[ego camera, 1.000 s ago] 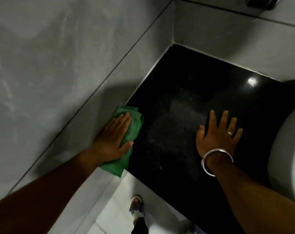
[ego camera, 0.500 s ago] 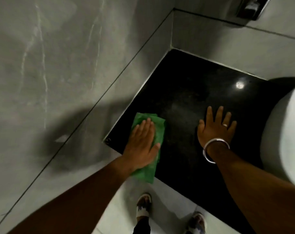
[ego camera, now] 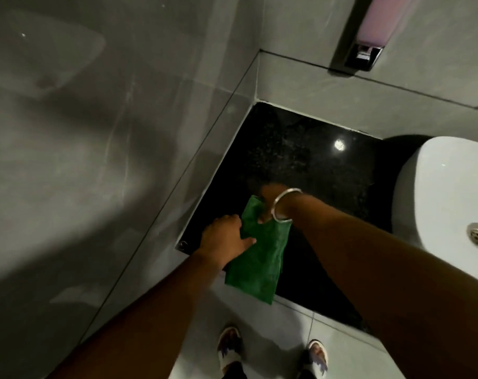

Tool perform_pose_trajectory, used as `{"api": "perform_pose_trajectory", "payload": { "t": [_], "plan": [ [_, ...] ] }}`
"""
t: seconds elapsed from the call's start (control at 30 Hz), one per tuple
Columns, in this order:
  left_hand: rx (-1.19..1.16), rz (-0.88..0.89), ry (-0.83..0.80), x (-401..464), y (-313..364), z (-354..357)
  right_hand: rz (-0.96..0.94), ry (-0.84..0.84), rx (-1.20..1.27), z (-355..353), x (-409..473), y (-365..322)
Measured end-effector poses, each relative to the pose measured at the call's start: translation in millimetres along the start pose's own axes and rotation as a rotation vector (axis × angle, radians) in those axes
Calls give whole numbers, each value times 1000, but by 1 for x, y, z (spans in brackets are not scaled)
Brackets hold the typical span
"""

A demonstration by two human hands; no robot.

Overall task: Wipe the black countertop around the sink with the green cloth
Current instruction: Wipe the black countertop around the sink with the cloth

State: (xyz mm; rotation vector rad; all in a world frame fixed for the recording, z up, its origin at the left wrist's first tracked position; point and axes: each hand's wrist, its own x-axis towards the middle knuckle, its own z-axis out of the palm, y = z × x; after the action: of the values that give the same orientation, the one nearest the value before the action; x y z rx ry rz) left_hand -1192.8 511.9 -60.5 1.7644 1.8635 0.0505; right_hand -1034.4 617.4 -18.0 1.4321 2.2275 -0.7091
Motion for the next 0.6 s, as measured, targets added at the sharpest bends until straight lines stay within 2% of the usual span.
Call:
{"api": "perform_pose_trajectory", "payload": {
  "t": [0.07, 0.1, 0.2, 0.27, 0.33, 0.43, 0.53, 0.6],
  "plan": [
    [-124, -3, -56, 9, 5, -5, 57, -71, 51, -3, -2, 5],
    [-237, -4, -92, 12, 7, -6, 79, -95, 164, 0, -11, 13],
    [-612, 27, -255, 12, 22, -15, 166, -120, 792, 18, -70, 47],
    [-691, 81, -377, 6, 43, -24, 190, -95, 1273, 36, -125, 70],
    [-784, 136, -550, -1, 71, -27, 191, -4, 1572, 55, -180, 90],
    [-939, 95, -877, -19, 135, -11, 211, 195, 1852, 89, -269, 125],
    [-900, 60, -1217, -48, 209, 28, 288, 408, 2035, 131, -361, 157],
    [-835, 54, -1333, -77, 266, 67, 373, 609, 2136, 163, -430, 180]
  ]
}}
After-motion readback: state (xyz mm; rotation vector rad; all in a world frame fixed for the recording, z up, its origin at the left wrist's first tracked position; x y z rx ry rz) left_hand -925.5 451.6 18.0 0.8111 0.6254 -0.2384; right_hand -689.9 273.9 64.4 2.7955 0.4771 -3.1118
